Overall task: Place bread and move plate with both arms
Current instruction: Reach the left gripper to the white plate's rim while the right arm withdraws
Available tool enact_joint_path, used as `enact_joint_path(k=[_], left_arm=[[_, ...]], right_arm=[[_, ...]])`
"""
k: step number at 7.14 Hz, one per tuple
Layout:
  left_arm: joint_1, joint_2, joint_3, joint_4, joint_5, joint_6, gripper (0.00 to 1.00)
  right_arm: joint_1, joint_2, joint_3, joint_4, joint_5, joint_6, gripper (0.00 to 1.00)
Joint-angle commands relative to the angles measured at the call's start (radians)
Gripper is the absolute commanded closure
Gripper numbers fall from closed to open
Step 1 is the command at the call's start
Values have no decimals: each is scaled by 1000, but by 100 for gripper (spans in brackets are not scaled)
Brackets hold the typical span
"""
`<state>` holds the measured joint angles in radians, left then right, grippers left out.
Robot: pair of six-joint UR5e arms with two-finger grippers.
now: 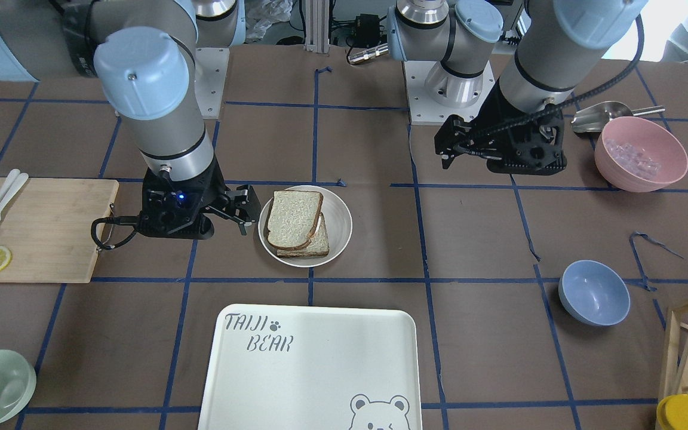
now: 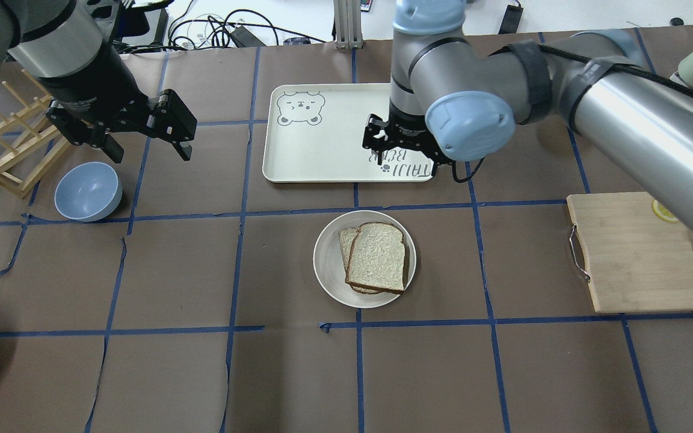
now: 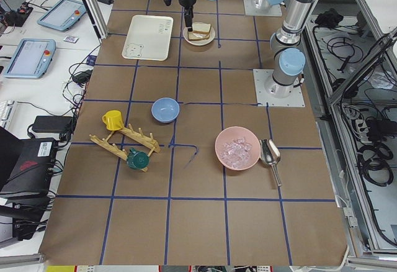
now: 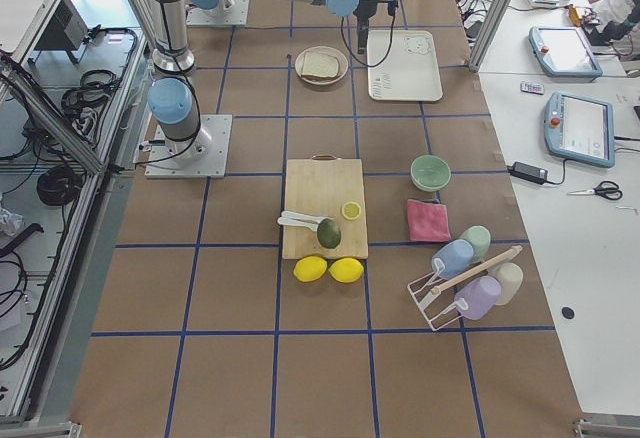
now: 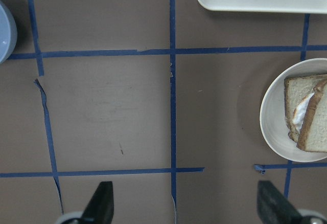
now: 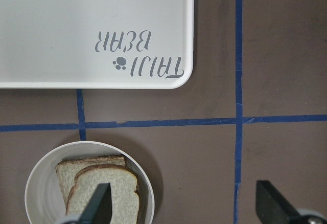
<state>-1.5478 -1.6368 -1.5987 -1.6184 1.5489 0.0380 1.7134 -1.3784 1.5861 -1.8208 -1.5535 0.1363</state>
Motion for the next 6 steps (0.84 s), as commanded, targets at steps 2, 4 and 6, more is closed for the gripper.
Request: enact_joint_path(k=[2,4,6], left_arm=[[-29,-54,-201,299,-6,-32,0],[-92,-73,-327,498,-132,-268,0],[-182,-113,-374,584,-178,-445,0]], right_arm=[[-34,-125,3,192,-28,-163,0],[-98,-143,2,271,-23,-175,0],[-103,-166,3,270,-37,-172,0]])
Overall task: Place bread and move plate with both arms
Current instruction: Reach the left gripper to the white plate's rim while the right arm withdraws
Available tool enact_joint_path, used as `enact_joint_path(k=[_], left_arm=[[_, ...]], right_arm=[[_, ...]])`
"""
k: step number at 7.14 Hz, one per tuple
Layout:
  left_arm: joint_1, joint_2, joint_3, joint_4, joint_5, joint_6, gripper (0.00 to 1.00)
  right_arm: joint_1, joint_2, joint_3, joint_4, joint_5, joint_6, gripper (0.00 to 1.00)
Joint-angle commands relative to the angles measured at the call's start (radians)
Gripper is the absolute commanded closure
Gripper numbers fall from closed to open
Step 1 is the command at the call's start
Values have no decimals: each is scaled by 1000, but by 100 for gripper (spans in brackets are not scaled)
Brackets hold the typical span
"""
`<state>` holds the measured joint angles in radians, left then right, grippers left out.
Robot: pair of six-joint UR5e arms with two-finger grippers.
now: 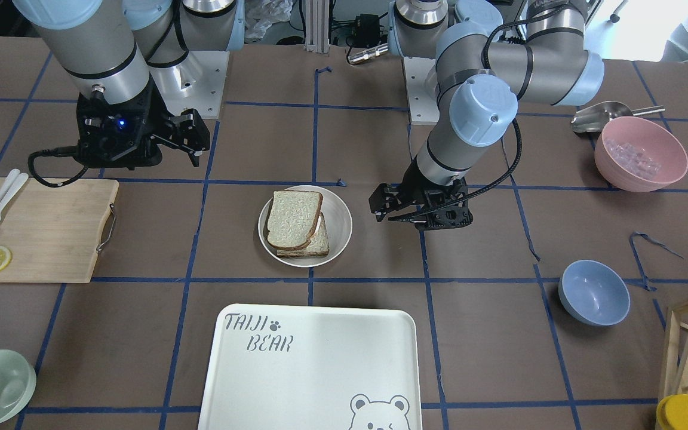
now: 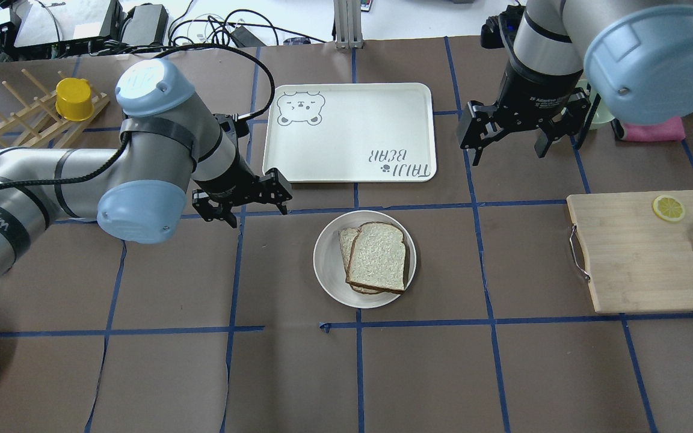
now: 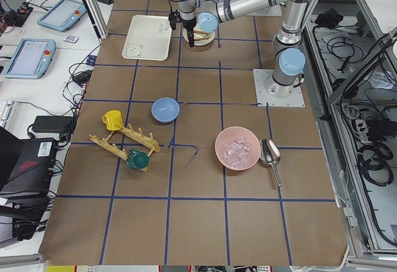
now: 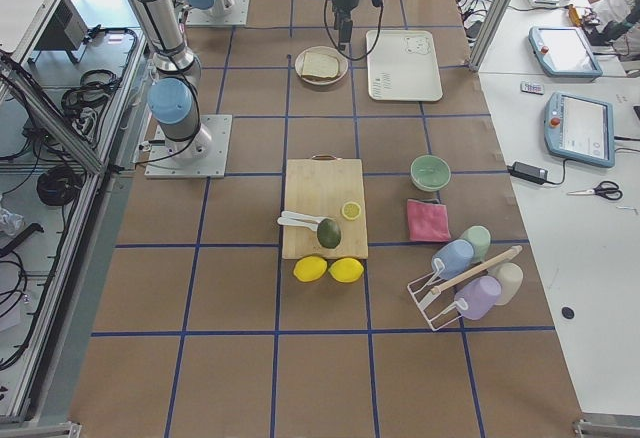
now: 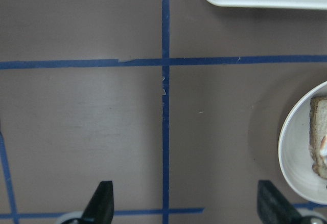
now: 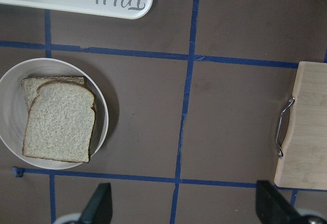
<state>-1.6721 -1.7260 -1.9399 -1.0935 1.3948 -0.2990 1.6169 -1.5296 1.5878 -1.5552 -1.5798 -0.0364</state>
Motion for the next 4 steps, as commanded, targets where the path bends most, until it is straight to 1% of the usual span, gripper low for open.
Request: enact_joint_path(k=[1,2,3,4], left_arm=[[-102,-59,-46,146,-25,-193,0],[-127,-93,-47,183,-23,-216,0],[-132,-113,-48,188,-22,-207,0],[-132,-125,-50,187,-20,-201,2]], right_arm=[[-3,-27,0,4,-11,6,0],[-5,-35,1,10,-12,-6,0],[-2,-41,0,-3,-3,0,0],[-5,-41,0,-3,-12,-10,0]])
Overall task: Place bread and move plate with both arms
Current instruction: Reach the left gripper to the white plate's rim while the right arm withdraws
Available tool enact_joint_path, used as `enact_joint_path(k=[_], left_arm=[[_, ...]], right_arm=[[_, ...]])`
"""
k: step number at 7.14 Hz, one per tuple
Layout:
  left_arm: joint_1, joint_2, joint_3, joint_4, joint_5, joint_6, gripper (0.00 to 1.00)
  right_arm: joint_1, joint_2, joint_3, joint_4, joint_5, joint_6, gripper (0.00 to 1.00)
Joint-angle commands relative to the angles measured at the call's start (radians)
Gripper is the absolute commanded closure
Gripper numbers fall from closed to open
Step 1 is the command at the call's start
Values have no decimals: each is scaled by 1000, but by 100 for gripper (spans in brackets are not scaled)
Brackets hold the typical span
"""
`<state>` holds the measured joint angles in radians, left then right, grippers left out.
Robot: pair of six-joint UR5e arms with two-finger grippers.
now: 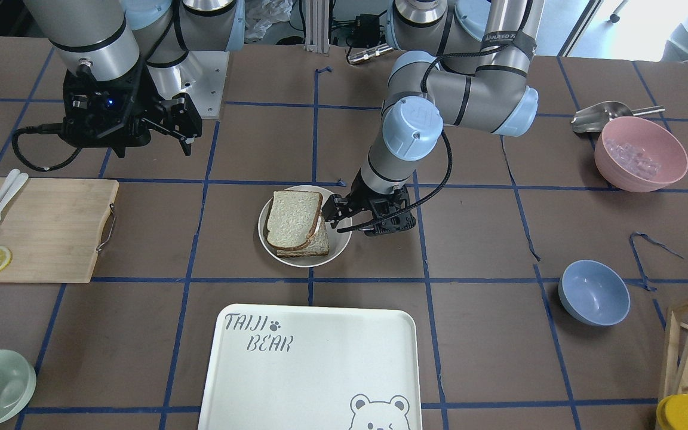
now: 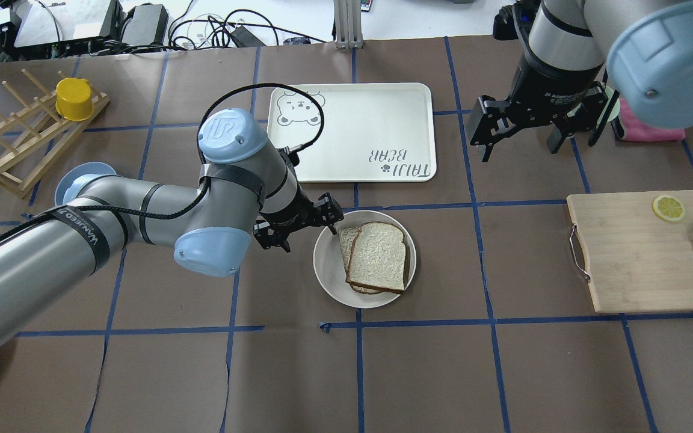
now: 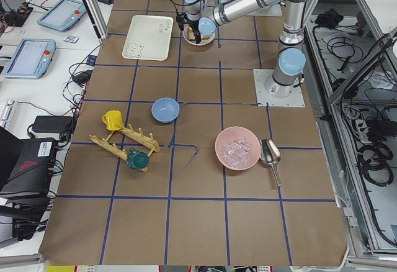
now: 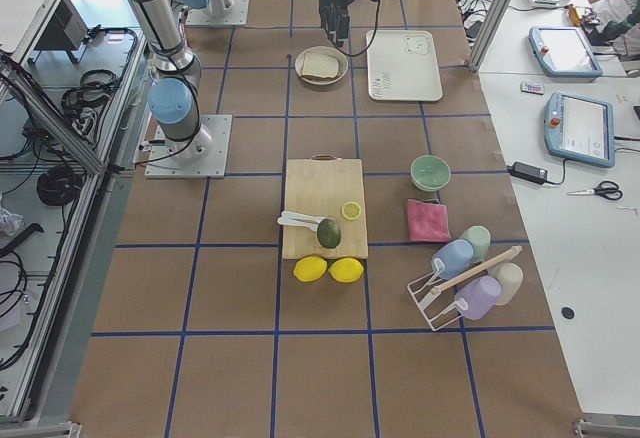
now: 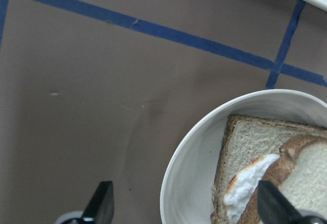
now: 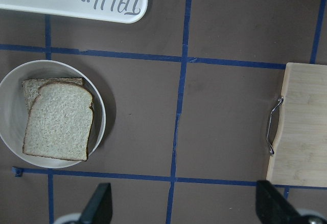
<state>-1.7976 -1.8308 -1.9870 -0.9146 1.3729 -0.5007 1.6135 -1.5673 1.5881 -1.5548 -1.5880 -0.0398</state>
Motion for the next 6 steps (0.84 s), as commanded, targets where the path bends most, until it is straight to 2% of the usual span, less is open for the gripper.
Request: enact_joint_path(k=[1,3,4,6], left_arm=[[-6,-34,-4,6,2,10,3],[-9,-51,-9,-1,-6,11,23],[-11,-53,-24,-1,-8,14,25],[-9,-56,-29,-3,-8,27,48]], right_arm=[[-1,-3,0,-4,-3,-2,0],[-3,-2,0,-19,-4,0,0],[-4,-2,1,-42,-4,0,0],[-4,-2,3,-48,-3,3,0]])
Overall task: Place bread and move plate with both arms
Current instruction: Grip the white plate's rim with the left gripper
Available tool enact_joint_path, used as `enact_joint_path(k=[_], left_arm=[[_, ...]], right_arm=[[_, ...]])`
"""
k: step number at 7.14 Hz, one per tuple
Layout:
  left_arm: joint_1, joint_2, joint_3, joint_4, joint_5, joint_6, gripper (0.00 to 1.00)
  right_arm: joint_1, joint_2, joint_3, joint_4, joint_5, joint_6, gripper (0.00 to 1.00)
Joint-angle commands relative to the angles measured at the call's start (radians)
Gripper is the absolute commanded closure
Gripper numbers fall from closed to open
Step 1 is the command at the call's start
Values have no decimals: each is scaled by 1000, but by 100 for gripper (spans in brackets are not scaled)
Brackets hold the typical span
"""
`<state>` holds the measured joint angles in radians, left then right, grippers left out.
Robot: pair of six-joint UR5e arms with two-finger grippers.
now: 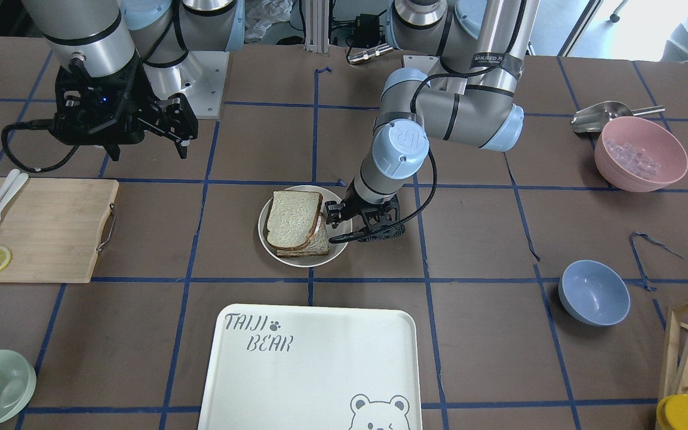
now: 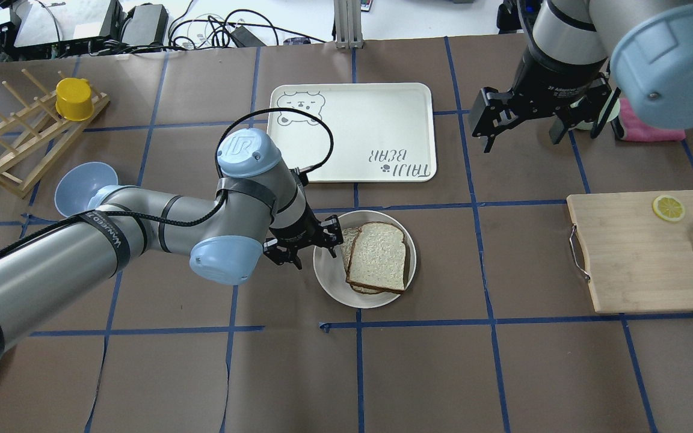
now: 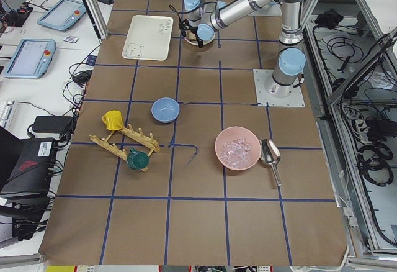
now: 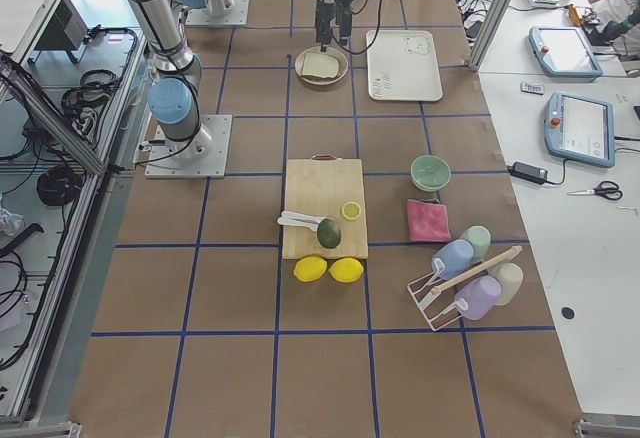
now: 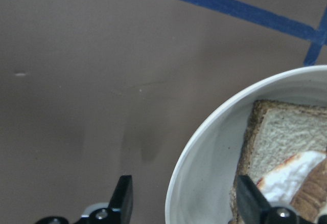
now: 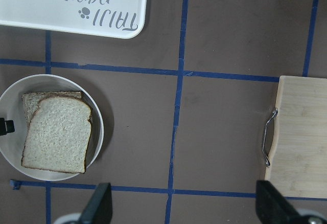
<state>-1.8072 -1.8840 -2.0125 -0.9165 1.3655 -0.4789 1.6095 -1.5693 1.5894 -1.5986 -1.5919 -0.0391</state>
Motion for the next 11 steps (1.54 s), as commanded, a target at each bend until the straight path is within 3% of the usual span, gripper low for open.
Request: enact_joint_path(k=[1,3,4,7,9,11], left_arm=[[0,-7,-3,1,-3,2,62],[3,-10,-3,1,-43,2,95],[5,-9,-2,4,-43,5,100],[12,40,4,16,-60,11,100],[15,81,8,31,-112,114,100],[92,98,17,51,-215,169,100]], right_arm=[[0,0,0,-3,0,4,0],[0,-6,1,0,1,5,0],[0,-8,1,0,1,10,0],[0,-6,1,-9,0,10,0],[0,-6,3,-11,0,10,0],[0,-6,3,-11,0,11,0]])
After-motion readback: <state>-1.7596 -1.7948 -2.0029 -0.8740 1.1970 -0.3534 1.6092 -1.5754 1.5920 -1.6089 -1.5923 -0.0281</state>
